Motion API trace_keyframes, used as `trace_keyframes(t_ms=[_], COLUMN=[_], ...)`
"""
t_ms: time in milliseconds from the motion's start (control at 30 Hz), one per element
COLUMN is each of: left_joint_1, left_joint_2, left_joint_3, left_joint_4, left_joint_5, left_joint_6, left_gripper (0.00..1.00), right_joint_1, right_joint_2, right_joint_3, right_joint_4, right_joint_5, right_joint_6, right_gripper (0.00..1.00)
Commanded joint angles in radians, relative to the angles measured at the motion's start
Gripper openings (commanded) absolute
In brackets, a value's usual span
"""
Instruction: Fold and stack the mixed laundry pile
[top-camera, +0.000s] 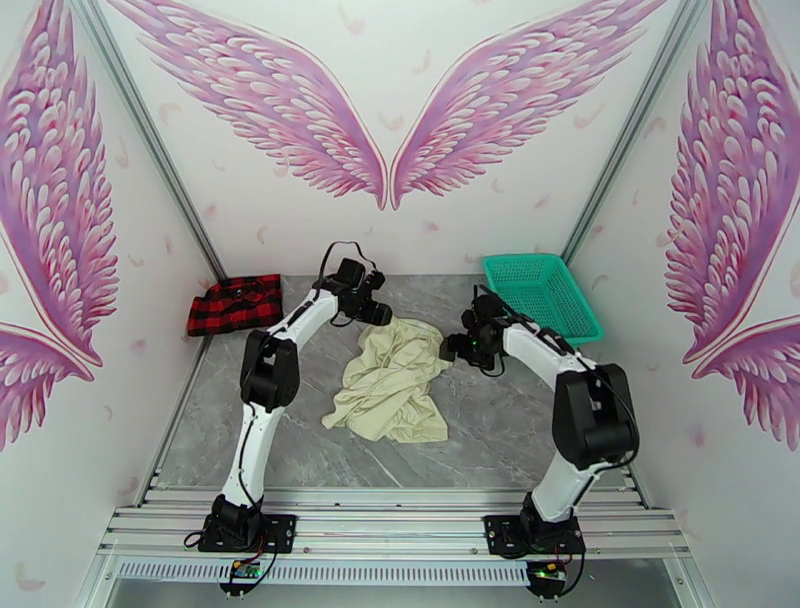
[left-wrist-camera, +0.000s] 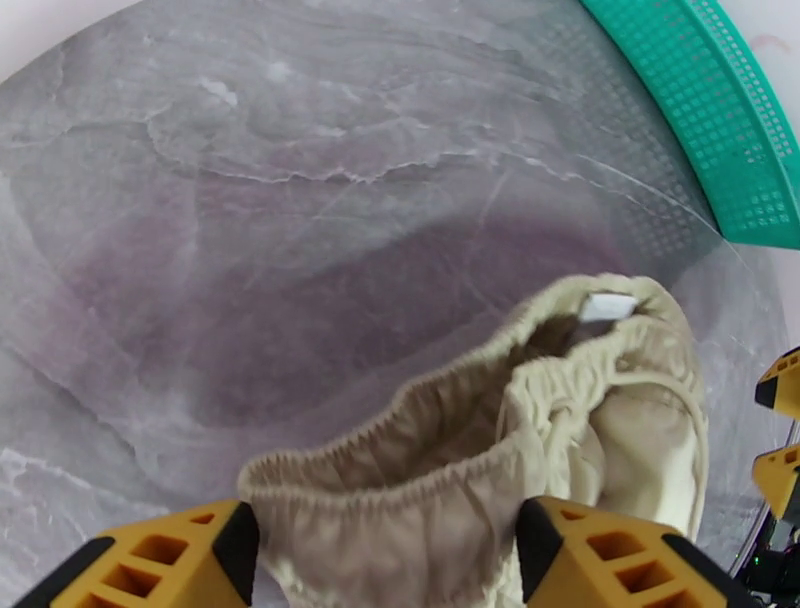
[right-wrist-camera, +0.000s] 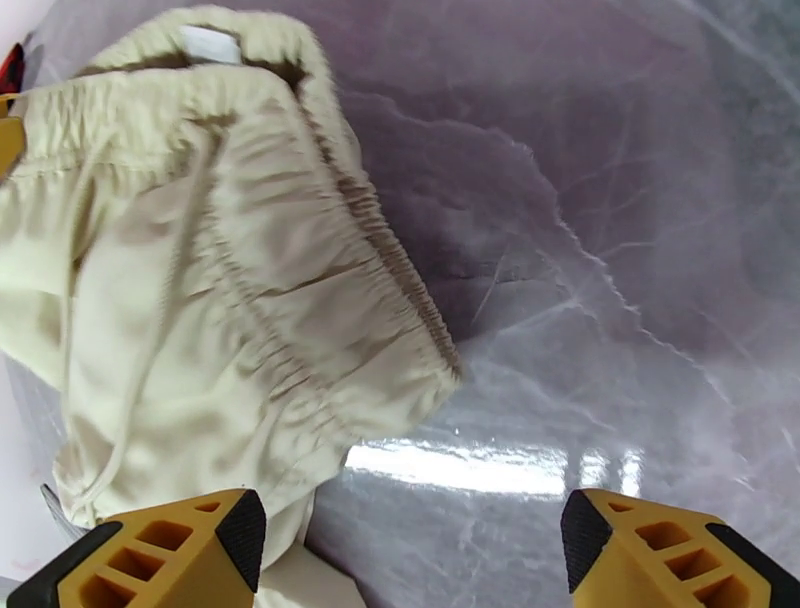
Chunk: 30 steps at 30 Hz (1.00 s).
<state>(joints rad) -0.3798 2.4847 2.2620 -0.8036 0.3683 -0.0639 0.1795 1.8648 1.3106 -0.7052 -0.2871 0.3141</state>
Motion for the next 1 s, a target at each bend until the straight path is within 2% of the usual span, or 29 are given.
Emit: trace_keyframes(t_ms=[0, 133, 267, 433, 567, 767, 967], left_joint_1=[0.007, 0.013, 0.025, 0.038, 0.039, 0.041, 0.063], left_joint_2=[0.049, 0.091, 0.140, 0.151, 0.141, -0.015, -0.252], left_joint_3=[0.082, 0.092, 0.124, 0.117, 0.137, 0.077, 0.003], left_joint_4=[-0.079, -0.024, 0.010, 0.104, 0.136, 0.264, 0.367], left_joint_5=[0.002, 0.089, 0.152, 0.220, 0.218, 0.122, 0.092], left_joint_6=[-0.050, -0.112, -0.182, -0.275, -0.311, -0.316, -0.278], left_gripper=[0.75, 0.74, 0.60, 0.34, 0.00, 0.00, 0.00], right_joint_1=[0.006, 0.005, 0.009, 0.007, 0.005, 0.006, 0.005], right_joint_2=[0.063, 0.152, 0.223, 0.229, 0.214, 0.135, -0.023], right_joint_3=[0.055, 0.105, 0.149, 0.176, 0.219, 0.306, 0.386], right_joint_4=[0.033, 0.061, 0.085, 0.092, 0.090, 0.056, 0.023], right_joint_5=[-0.057, -0.115, -0.166, -0.121, -0.110, 0.016, 0.152], right_joint_6=[0.018, 0.055, 0.086, 0.071, 0.038, -0.002, -0.077], right_gripper=[0.81, 0.72, 0.51, 0.29, 0.18, 0.00, 0.00])
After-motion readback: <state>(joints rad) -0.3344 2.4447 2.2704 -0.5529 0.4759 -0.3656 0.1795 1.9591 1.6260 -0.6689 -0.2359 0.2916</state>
